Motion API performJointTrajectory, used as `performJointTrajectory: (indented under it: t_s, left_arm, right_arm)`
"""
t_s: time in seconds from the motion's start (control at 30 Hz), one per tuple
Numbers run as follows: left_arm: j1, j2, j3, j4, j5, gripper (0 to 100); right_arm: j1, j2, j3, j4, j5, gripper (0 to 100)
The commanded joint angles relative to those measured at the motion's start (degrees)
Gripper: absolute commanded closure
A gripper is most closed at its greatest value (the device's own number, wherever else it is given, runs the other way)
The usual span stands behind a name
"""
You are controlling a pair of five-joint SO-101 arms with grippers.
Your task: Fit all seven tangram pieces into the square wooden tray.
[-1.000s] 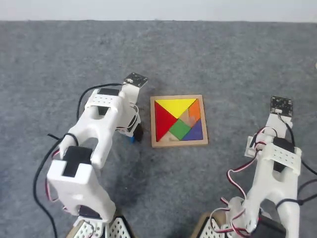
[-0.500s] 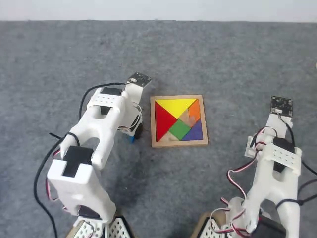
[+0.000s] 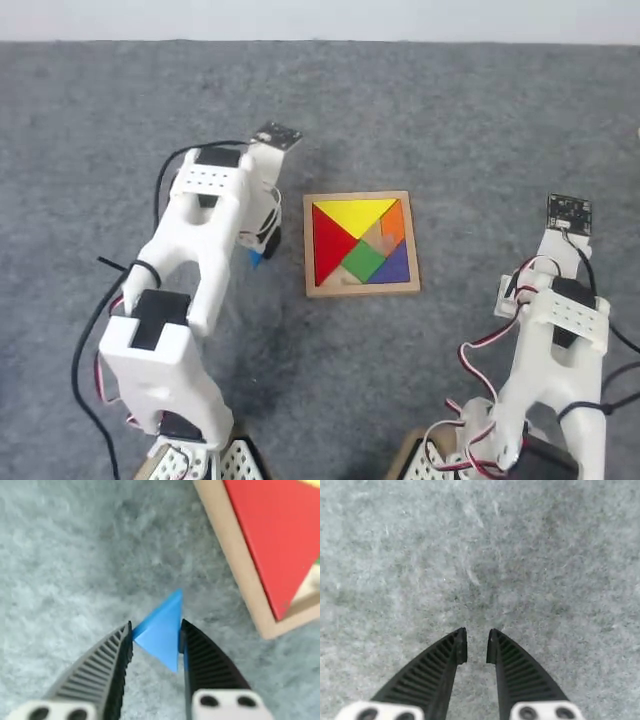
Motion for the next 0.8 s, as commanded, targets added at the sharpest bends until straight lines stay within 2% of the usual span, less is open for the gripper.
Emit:
performJointTrajectory:
  t_s: [0.0, 0.17, 0.4, 0.6, 0.77]
  left_arm:
    - [5.45, -0.7, -6.55, 5.27, -4.66, 89]
    - [14.68, -0.62, -8.31, 8.79, -16.88, 89]
    - [19.6, -0.09, -7.96, 6.77, -29.01, 89]
    - [23.12, 0.09, -7.16, 5.8, -35.87, 89]
    - [24.0, 0.09, -4.26, 0.0, -36.48, 89]
  right_arm:
    - [-0.75, -0.13, -0.44, -0.57, -0.26, 92.4]
    - [-0.75, -0.13, -0.44, -0.57, -0.26, 92.4]
    - [-0.66, -0.13, -0.44, -0.57, -0.26, 92.4]
    - [-0.48, -0.13, -0.44, -0.66, -0.26, 92.3]
    - [-0.57, -0.13, -0.44, -0.66, -0.26, 92.3]
